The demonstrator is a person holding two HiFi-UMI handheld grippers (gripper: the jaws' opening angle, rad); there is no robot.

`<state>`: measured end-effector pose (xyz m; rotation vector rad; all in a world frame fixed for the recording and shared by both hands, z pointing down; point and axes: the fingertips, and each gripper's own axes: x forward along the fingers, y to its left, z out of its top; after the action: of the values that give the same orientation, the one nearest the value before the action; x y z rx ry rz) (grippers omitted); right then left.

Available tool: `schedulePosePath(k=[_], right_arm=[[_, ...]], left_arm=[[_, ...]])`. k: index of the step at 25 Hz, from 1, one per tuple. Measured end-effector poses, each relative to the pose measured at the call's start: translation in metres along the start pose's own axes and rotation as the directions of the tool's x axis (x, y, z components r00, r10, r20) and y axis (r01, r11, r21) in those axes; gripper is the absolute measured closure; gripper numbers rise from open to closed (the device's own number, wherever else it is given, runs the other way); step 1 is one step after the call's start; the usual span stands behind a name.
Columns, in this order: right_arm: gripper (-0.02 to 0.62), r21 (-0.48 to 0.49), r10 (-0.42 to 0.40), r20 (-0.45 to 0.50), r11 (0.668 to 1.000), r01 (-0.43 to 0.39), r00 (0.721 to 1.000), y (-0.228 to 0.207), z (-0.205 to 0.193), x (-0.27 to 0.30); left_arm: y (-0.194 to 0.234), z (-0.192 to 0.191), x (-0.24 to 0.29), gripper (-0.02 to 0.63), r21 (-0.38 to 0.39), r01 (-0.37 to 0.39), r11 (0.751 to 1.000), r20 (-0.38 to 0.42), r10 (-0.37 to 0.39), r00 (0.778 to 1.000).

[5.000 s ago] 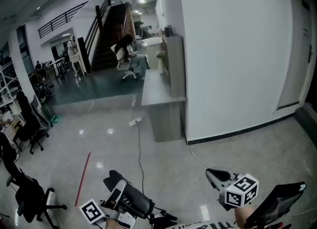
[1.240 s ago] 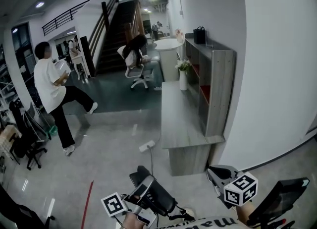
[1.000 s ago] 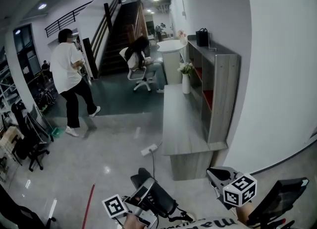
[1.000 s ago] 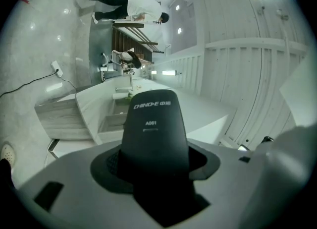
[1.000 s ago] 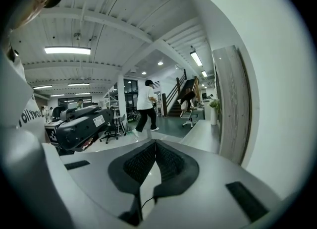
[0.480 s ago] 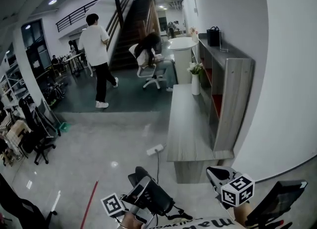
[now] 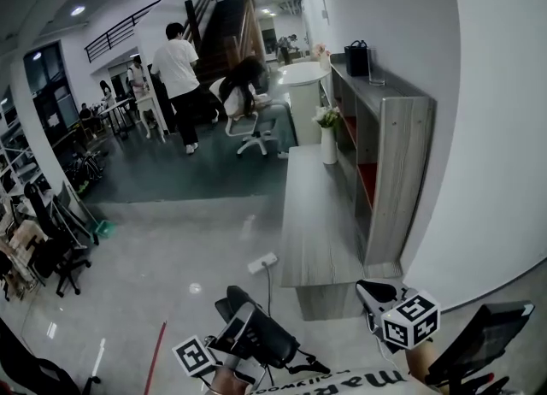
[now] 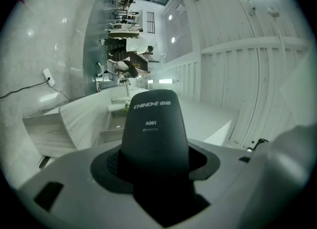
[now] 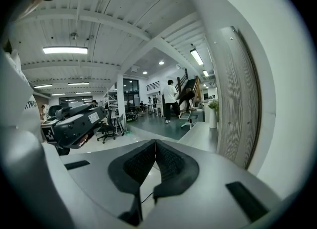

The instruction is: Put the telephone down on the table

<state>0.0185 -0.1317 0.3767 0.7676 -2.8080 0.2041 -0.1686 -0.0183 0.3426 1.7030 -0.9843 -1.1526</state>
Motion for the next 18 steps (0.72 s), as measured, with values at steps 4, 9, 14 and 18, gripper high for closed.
schedulePosePath(k=[4, 9, 14, 18], right_arm=[[0.584, -0.011, -0.011, 0.014, 1.0, 0.011, 1.0, -0.012, 0.01, 0.008], [0.584, -0.016, -0.012, 0.02, 1.0, 0.012, 1.0, -0.025, 0.012, 0.021], [0.584, -0.016, -0.015, -0.016, 1.0, 0.015, 1.0, -0.025, 0.001, 0.031], [0.584, 0.0, -0.007, -0.042, 1.0, 0.007, 0.999, -0.024, -0.012, 0.037]], left_arm=[[0.011, 0.007, 0.013, 0.328, -0.004, -0.017, 1.0, 0.0, 0.017, 1.0], [0.02, 0.01, 0.029, 0.328, -0.022, 0.011, 1.0, -0.001, -0.011, 1.0], [0.026, 0.014, 0.03, 0.328, 0.005, 0.006, 1.0, -0.003, -0.006, 1.0], [0.036, 0.016, 0.026, 0.328, 0.001, -0.017, 1.0, 0.015, 0.017, 1.0]])
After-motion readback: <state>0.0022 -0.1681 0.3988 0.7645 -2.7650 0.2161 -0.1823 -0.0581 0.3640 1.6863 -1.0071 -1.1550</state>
